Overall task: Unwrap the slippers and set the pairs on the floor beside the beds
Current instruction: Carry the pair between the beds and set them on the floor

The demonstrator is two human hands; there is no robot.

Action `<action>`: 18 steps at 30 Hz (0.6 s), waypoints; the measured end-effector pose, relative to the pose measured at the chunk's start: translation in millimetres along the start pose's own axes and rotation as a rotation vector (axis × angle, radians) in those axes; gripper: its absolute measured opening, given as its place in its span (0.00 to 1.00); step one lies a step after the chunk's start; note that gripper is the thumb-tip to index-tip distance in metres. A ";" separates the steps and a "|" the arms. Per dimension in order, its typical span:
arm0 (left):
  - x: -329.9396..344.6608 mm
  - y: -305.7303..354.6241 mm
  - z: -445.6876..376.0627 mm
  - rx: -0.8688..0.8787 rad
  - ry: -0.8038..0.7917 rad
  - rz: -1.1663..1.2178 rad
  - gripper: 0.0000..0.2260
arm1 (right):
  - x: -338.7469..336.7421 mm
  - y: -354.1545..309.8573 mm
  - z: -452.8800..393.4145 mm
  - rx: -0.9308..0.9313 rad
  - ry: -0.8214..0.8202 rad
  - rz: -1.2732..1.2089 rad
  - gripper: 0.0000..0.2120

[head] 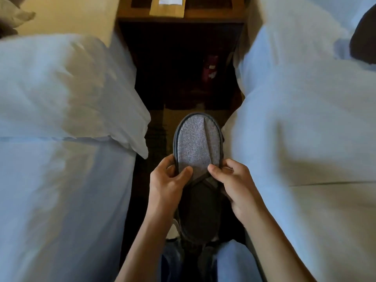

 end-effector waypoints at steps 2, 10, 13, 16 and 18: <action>7.1 -36.8 -21.2 -0.011 0.008 -0.010 0.15 | -7.1 35.2 -26.3 0.003 0.023 -0.020 0.14; 28.1 -160.3 -98.2 -0.007 0.055 -0.132 0.18 | -31.2 154.9 -125.8 0.003 0.047 -0.013 0.13; 36.9 -189.5 -127.6 -0.011 0.041 -0.133 0.20 | -38.6 172.6 -159.3 -0.005 -0.023 0.034 0.12; 51.6 -212.1 -161.4 0.003 0.048 -0.111 0.20 | -47.5 170.0 -194.6 -0.102 -0.119 0.063 0.06; 62.6 -226.3 -184.6 0.021 0.055 -0.113 0.18 | -54.0 174.8 -219.9 -0.146 -0.138 0.049 0.10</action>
Point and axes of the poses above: each hand's wrist, its own z-axis away from the middle knuckle, its own x-axis out of the palm, y = z × x, the point moved 4 cm from there along -z, towards the middle knuckle, and after that the axes turned 9 degrees about -z, right-handed, at the moved point
